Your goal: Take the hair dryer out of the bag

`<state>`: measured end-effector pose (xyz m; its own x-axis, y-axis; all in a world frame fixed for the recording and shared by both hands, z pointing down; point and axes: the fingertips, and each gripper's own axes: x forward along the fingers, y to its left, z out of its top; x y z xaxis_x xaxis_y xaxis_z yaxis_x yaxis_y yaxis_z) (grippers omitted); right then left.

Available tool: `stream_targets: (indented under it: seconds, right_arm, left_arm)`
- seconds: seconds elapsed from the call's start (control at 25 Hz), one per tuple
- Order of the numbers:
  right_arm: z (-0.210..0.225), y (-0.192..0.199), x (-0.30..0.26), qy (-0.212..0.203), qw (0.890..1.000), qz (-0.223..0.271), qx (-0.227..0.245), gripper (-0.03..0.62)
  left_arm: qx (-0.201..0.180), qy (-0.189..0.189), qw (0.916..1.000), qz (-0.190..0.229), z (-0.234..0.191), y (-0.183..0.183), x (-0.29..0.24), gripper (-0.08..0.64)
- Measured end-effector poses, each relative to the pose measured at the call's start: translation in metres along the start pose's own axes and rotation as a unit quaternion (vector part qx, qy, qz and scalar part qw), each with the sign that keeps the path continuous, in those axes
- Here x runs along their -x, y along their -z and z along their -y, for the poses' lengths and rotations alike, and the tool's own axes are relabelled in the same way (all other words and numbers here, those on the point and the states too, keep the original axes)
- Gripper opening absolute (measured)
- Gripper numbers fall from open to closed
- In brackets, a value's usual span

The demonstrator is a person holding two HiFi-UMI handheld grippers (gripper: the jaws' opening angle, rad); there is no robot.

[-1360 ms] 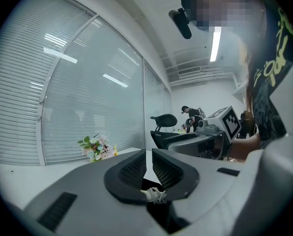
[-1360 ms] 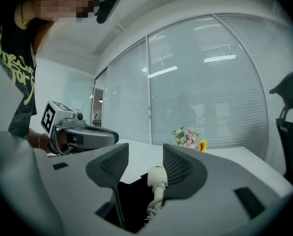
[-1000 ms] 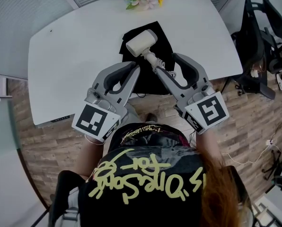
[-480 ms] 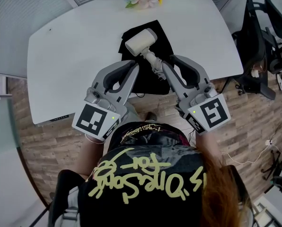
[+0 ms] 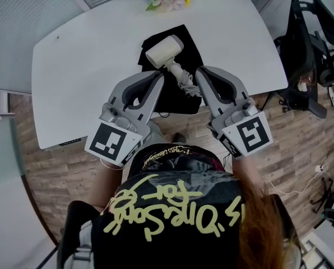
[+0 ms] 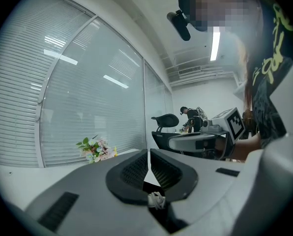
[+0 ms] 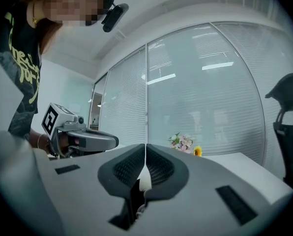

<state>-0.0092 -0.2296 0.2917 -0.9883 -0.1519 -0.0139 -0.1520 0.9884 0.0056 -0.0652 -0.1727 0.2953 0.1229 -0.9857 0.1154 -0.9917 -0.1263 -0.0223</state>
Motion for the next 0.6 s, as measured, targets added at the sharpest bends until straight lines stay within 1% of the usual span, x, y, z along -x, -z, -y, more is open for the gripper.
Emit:
stream_targets:
  seconds: [0.08, 0.28, 0.6]
  right_arm:
    - [0.0023, -0.0012, 0.0002, 0.003, 1.000, 0.001, 0.002, 0.003]
    - [0.0042, -0.0024, 0.0011, 0.006, 1.000, 0.002, 0.004, 0.003]
    - [-0.0008, -0.0045, 0.0065, 0.005, 1.000, 0.002, 0.002, 0.003]
  left_arm:
    - [-0.001, 0.002, 1.0000, 0.000, 0.0003, -0.0004, -0.0015, 0.006]
    - [-0.002, 0.007, 1.0000, -0.002, 0.0009, -0.0008, -0.0055, -0.006]
    - [-0.008, 0.013, 0.9999, 0.002, 0.0048, -0.0054, -0.0058, -0.006]
